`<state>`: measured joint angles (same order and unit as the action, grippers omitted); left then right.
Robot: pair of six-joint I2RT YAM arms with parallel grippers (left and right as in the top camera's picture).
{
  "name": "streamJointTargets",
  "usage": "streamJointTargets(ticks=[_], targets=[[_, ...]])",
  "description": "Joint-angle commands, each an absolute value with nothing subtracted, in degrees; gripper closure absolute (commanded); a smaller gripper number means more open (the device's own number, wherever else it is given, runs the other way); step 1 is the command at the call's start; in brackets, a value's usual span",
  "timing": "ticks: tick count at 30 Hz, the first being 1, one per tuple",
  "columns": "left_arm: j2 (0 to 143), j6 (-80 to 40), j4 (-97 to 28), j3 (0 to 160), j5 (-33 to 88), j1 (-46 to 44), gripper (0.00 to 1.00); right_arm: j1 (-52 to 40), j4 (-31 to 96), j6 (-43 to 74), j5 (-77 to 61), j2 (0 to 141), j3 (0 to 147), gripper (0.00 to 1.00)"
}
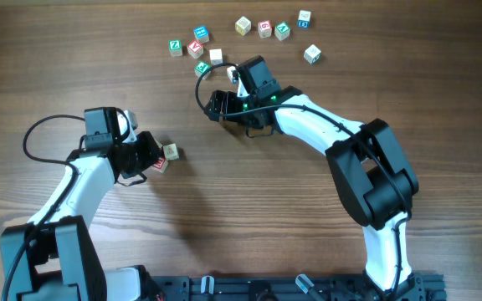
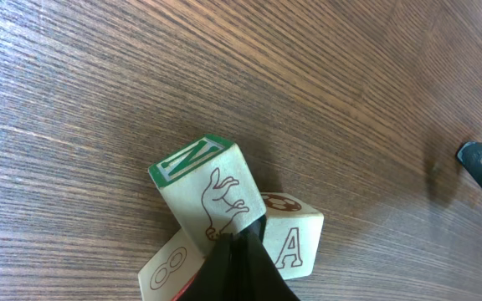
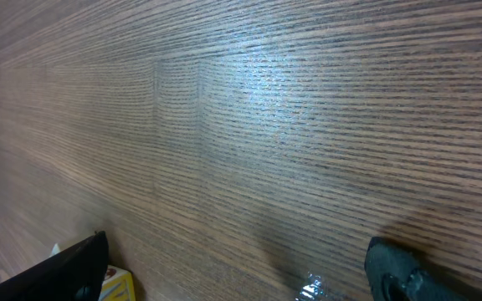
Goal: Form a circle
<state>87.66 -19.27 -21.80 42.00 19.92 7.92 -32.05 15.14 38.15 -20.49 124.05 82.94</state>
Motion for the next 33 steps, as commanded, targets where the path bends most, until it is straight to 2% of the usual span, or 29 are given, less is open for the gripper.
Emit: streamJointTargets(ticks=[1,33], targets=[[88.29,-19.99,-21.85,42.22,18.59,7.84,0.96,-31.00,17.26,38.74,-14.79,128.07,79.90,0.01],[88.29,-19.97,-22.72,42.24,19.16,7.84,0.96,-31.00,17.26,38.76,-14.59,128.07,79.90,0.01]])
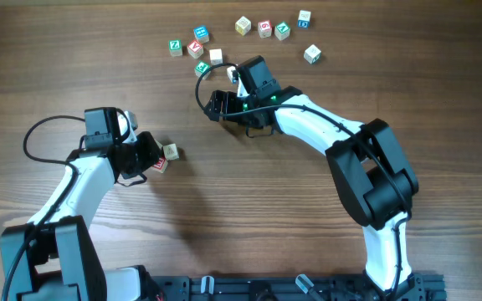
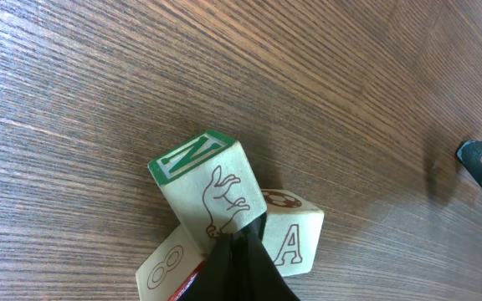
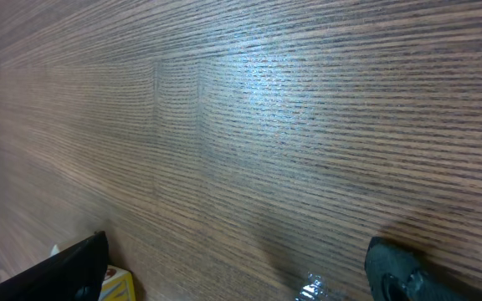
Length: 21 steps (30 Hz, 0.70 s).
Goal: Form a circle
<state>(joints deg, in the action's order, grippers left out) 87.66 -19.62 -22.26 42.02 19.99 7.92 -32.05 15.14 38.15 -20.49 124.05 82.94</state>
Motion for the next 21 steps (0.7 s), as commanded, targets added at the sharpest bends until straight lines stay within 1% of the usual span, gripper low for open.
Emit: streamJointTargets(ticks=[1,21], targets=[[88.29,-19.97,-22.70,42.24,19.16,7.84,0.96,-31.00,17.28,38.74,-14.59,128.07,79.90,0.01],[87.92,-19.99,-21.96,42.46,20.10,7.84,0.96,-31.00,17.30,38.76,-14.59,128.07,79.90,0.00]])
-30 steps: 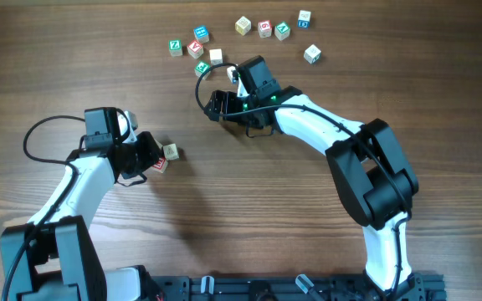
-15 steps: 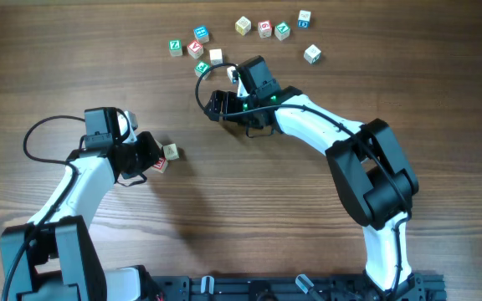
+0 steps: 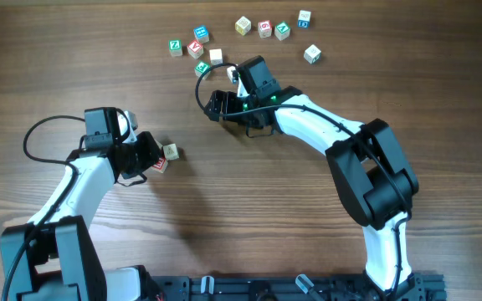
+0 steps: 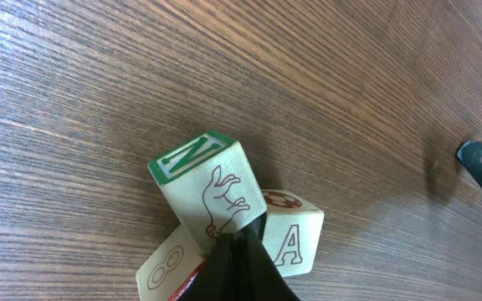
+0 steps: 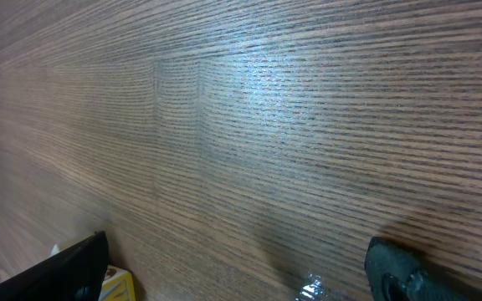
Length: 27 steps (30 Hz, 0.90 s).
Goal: Form a circle
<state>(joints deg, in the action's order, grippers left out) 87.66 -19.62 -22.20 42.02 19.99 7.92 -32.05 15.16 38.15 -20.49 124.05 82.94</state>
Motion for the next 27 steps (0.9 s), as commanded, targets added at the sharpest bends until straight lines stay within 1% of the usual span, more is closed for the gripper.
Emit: streamJointTargets(ticks=[1,17,23,27], targets=[[87.92,-19.97,-21.85,42.46,20.10,7.84,0.96,-31.00,17.30,38.76,-14.59,128.07,79.90,0.01],[87.92,-19.97,-23.31,42.44,20.91,7.84,0.96,-31.00,17.28,38.76,-14.59,128.07,79.90,0.01],[87.77,-20.91,-20.32,42.46,19.68,7.84,0.96,-31.00,17.19,38.83,-14.59,128.07,79.90,0.01],[84.84,-21.67,-22.59,43.81,19.70,7.84,0.96,-31.00,17.19,38.81,-14.59,128.07,79.90,0.01]])
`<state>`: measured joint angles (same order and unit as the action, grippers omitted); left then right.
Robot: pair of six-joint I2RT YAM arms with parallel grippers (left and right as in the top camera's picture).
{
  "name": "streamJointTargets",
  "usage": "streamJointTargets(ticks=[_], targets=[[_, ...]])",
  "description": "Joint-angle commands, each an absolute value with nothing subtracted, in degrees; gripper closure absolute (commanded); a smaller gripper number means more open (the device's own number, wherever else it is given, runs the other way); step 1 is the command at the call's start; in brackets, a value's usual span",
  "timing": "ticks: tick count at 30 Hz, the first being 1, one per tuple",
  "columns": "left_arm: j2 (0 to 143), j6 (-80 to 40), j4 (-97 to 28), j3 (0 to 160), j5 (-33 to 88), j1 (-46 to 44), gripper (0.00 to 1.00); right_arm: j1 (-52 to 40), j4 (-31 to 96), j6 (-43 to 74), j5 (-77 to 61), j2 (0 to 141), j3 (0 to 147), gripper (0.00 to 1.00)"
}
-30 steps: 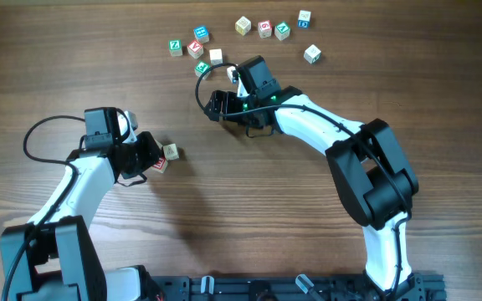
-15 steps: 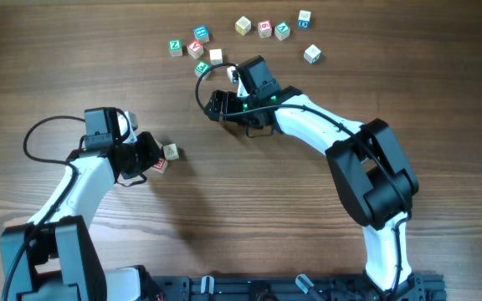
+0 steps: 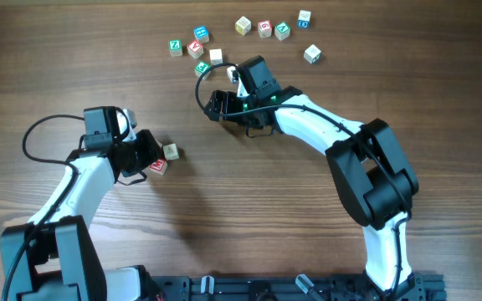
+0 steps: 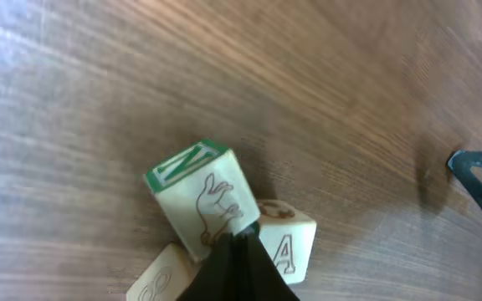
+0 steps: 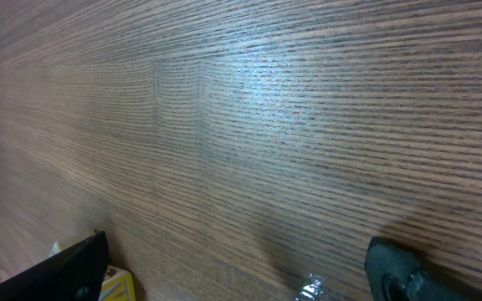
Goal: Form a circle
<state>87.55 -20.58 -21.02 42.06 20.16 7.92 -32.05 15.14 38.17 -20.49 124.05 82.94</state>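
Observation:
Three wooblocks cluster at my left gripper (image 4: 239, 238): a green N block with a rabbit (image 4: 197, 199), an A block (image 4: 288, 240) and an 8 block (image 4: 152, 285). The gripper is shut, its joined tips wedged between the N and A blocks. The overhead view shows the left gripper (image 3: 149, 155) with two of those blocks (image 3: 171, 151) beside it. My right gripper (image 3: 215, 105) stands open low over bare table, just below the loose blocks (image 3: 216, 56) at the back. A yellow block (image 5: 116, 284) shows beside its left finger (image 5: 75, 269).
Several more lettered blocks (image 3: 264, 29) lie scattered along the far edge, one apart at the right (image 3: 311, 54). A black cable (image 3: 201, 84) loops by the right wrist. The wooden table (image 3: 249, 201) spreads bare between the arms.
The left wrist view has shifted and blurred: the three blocks sit a little lower and smaller in it, the 8 block more cut off. The right arm has not moved.
My left gripper stayed shut with its tips between the N and A blocks at every earlier moment, the N block only turning slightly. The right gripper stayed open over bare wood. Now the left gripper has moved a little.

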Motion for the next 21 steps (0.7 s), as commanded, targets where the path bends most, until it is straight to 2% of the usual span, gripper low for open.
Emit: streamJointTargets(ticks=[1,7,12,21], targets=[[83.53,-21.65,-24.08,44.29,19.68,7.84,0.96,-31.00,17.17,38.85,-14.59,128.07,79.90,0.01],[73.93,-21.23,-36.10,44.91,18.70,7.84,0.96,-31.00,17.19,38.85,-14.59,128.07,79.90,0.01],[73.78,-21.23,-44.23,44.53,10.09,7.84,0.96,-31.00,17.19,38.98,-14.61,128.07,79.90,0.01],[75.77,-19.86,-39.13,38.50,9.32,7.81,0.96,-31.00,17.23,38.98,-14.61,128.07,79.90,0.01]])
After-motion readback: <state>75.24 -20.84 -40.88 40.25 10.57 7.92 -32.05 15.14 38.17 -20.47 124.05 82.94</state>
